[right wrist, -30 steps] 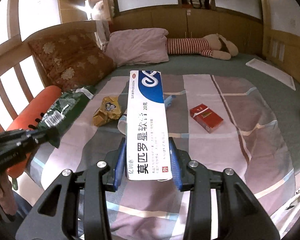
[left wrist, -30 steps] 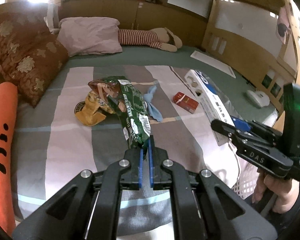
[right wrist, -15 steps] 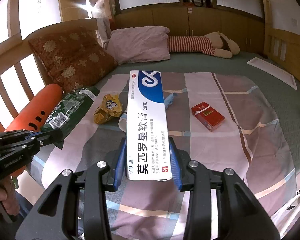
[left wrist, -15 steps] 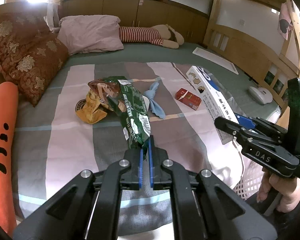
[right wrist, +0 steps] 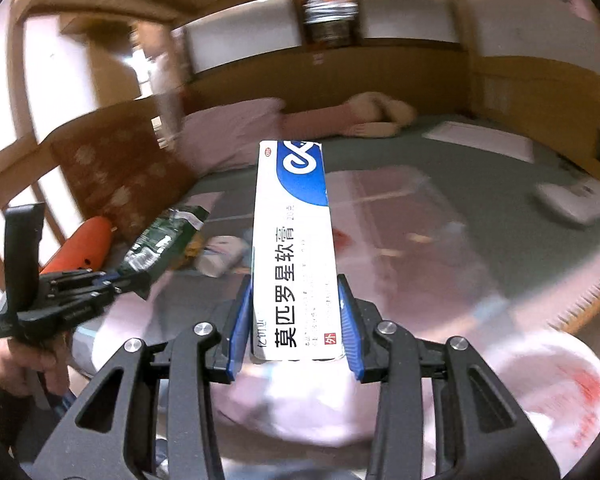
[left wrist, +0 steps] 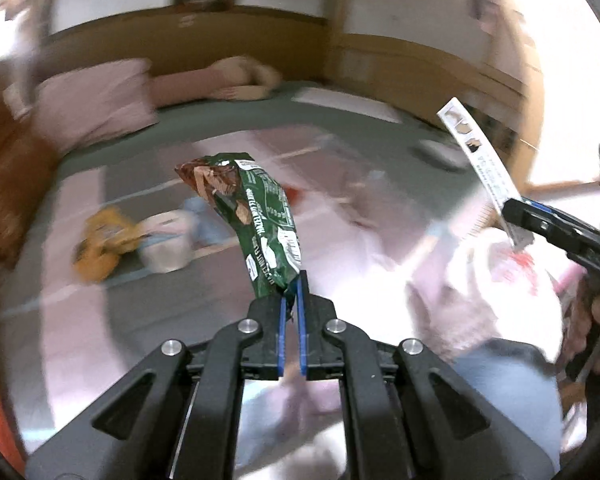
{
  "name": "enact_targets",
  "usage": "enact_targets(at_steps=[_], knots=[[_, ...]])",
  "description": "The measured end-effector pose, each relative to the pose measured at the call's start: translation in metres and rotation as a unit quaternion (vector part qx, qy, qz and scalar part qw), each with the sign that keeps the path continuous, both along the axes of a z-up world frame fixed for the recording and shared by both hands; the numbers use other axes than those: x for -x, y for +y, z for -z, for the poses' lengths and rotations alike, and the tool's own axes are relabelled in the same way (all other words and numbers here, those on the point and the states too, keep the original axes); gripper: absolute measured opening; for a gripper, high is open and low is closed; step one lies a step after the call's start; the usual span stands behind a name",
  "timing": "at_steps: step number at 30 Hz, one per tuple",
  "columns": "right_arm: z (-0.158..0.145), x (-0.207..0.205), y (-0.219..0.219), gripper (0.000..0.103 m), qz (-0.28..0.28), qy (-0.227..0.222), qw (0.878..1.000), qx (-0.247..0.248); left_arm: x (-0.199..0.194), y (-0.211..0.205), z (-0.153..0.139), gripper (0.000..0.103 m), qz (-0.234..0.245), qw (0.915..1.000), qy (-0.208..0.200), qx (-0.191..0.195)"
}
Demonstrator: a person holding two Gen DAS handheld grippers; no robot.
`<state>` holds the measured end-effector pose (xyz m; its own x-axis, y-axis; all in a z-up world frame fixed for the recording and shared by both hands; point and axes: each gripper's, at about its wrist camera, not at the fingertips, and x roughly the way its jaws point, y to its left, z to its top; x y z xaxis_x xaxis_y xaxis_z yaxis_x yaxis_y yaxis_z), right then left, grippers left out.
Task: Collect trash
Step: 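Carry both items over the white trash basket and open both tools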
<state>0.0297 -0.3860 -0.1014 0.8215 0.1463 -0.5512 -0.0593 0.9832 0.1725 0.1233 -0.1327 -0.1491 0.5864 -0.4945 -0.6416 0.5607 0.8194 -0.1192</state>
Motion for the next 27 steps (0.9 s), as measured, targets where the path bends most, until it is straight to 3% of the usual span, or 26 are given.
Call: enact_targets(at_steps=[3,6,9,11,13,14,15,19,23,27], knots=[[0.001,0.042,-0.046,0.040,0.056,0.014,0.998,0.019,0.020,-0.052,-0.003,0.005,0.072,0.9967,0.028,0.024],[0.007,0.077,-0.087,0.040,0.109,0.031,0.993,0.023,0.045,-0.126,-0.003,0.005,0.161,0.9829,0.074,0.049],[0.016,0.094,-0.119,0.042,0.135,0.068,0.988,0.011,0.072,-0.190,0.000,0.006,0.225,0.9688,0.095,0.045],[0.014,0.095,-0.133,0.050,0.165,0.075,0.983,0.009,0.083,-0.225,0.007,0.009,0.251,0.9616,0.109,0.027],[0.007,0.094,-0.137,0.079,0.177,0.070,0.982,0.003,0.085,-0.244,0.016,0.044,0.261,0.9558,0.135,0.009],[0.002,0.095,-0.134,0.082,0.179,0.055,0.982,0.006,0.082,-0.248,0.020,0.076,0.254,0.9569,0.142,0.001],[-0.001,0.098,-0.132,0.084,0.178,0.043,0.983,0.012,0.078,-0.244,0.020,0.082,0.231,0.9635,0.135,0.000],[-0.001,0.089,-0.118,0.085,0.171,0.026,0.985,0.010,0.044,-0.191,0.003,0.086,0.166,0.9793,0.114,0.025],[0.005,0.054,-0.090,0.085,0.128,0.016,0.992,-0.012,0.000,-0.110,-0.023,0.093,0.053,0.9969,0.054,0.023],[-0.003,0.011,-0.036,0.085,0.064,-0.006,0.998,-0.015,-0.031,-0.032,-0.036,0.097,-0.050,0.9987,0.008,-0.002]])
